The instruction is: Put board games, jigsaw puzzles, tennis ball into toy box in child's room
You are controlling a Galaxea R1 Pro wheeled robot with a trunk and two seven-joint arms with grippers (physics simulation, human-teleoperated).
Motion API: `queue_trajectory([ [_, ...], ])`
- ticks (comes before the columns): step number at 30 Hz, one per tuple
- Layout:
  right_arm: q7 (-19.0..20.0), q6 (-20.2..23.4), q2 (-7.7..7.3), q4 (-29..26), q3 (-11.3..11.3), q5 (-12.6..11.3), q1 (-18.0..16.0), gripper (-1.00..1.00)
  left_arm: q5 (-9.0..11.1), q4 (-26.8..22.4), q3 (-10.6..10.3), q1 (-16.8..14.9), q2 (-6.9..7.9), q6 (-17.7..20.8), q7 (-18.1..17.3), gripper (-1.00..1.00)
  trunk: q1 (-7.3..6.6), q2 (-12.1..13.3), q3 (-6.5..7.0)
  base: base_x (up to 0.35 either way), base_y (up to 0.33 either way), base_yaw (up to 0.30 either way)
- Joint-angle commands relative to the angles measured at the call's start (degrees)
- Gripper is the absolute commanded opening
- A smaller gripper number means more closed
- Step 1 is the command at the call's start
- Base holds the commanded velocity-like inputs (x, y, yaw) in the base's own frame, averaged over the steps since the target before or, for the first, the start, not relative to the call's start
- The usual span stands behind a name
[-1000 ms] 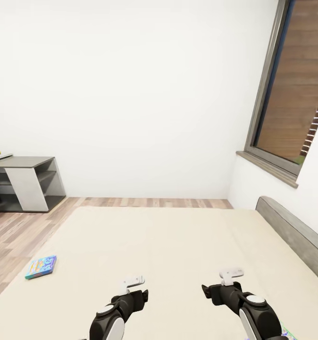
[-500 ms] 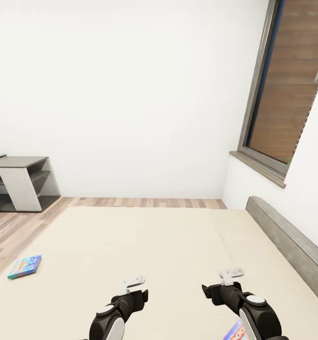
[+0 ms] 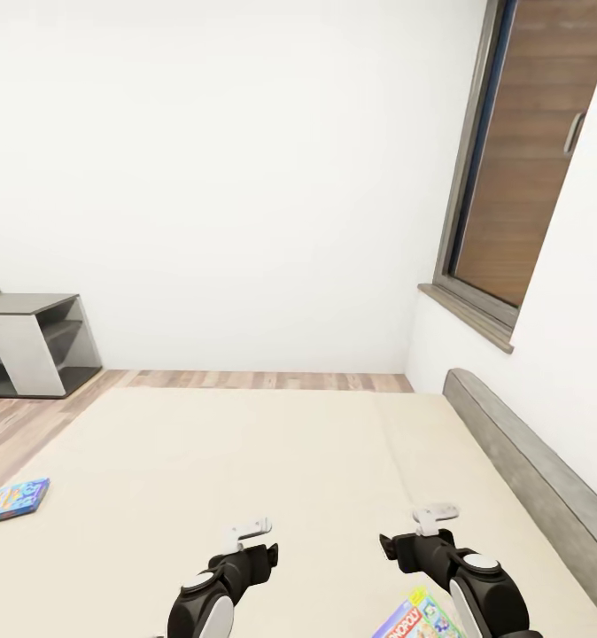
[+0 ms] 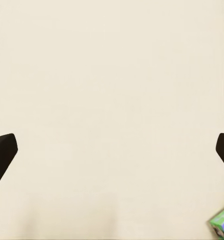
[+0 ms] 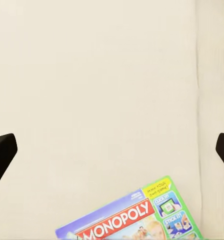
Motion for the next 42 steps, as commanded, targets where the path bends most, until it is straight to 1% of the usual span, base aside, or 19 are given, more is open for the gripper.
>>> queue_trajectory([
  [1,0.13,0.26,-0.07,-0.05,-0.01,0.00,-0.04,1.00,0.60,-0.08,-0.06,-0.04,0.00,0.13,0.58,1.00,0.00,-0.04,-0.07,0.000,-0.280,0.000],
  [29,0.29,0.27,-0.72,0.04,-0.31,-0.19,-0.11,1.00,0.64,-0.08,-0.06,-0.04,0.00,0.13,0.63,1.00,0.00,-0.04,-0.07,0.000,-0.262,0.000],
  [36,0.30,0.27,-0.75,0.04,-0.24,-0.20,-0.09,1.00,0.65,-0.08,-0.03,-0.04,0.00,0.13,0.58,1.00,0.00,-0.04,-0.07,0.000,-0.186,0.000],
  [42,0.38,0.23,-0.86,0.04,-0.12,-0.20,-0.06,1.00,0.66,-0.08,0.01,-0.04,0.00,0.13,0.56,1.00,0.00,-0.04,-0.07,0.000,-0.075,0.000],
])
